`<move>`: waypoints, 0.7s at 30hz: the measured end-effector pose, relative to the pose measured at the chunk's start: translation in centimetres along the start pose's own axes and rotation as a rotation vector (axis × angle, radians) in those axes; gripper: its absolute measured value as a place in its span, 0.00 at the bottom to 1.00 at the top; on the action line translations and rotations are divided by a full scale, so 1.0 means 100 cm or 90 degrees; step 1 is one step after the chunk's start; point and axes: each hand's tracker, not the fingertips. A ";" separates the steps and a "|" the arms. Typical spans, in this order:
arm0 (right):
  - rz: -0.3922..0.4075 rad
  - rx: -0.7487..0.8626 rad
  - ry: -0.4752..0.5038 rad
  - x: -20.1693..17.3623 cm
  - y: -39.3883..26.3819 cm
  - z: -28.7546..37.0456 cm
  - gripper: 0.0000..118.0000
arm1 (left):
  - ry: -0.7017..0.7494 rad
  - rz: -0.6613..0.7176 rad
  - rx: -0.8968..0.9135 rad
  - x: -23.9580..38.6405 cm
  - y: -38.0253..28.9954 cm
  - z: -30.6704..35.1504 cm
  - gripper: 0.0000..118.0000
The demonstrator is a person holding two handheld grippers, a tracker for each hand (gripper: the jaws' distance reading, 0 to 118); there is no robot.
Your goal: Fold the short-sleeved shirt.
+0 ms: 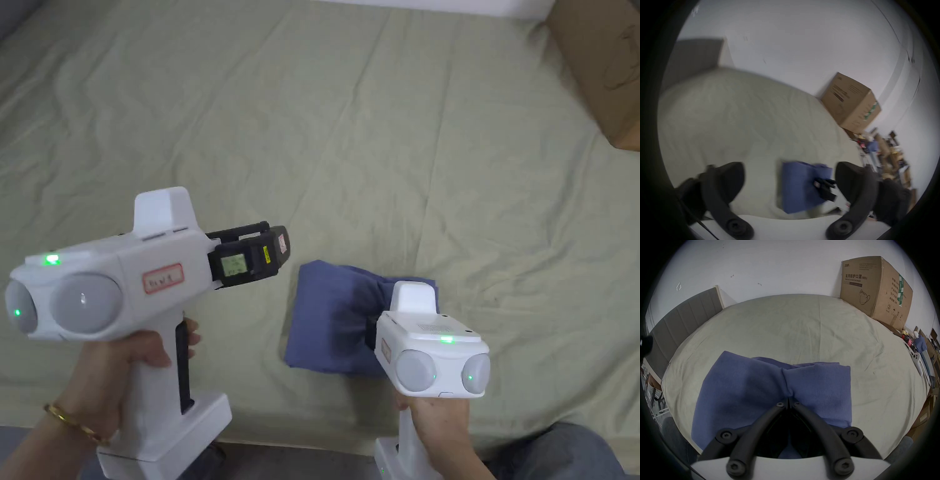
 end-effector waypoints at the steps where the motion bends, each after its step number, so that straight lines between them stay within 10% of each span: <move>1: 0.000 -0.001 0.001 0.000 0.000 0.000 0.00 | -0.031 0.013 -0.029 -0.003 0.004 -0.007 1.00; 21: -0.012 -0.001 0.023 0.009 0.004 0.004 0.00 | -0.266 0.175 -0.338 -0.061 -0.047 -0.153 0.99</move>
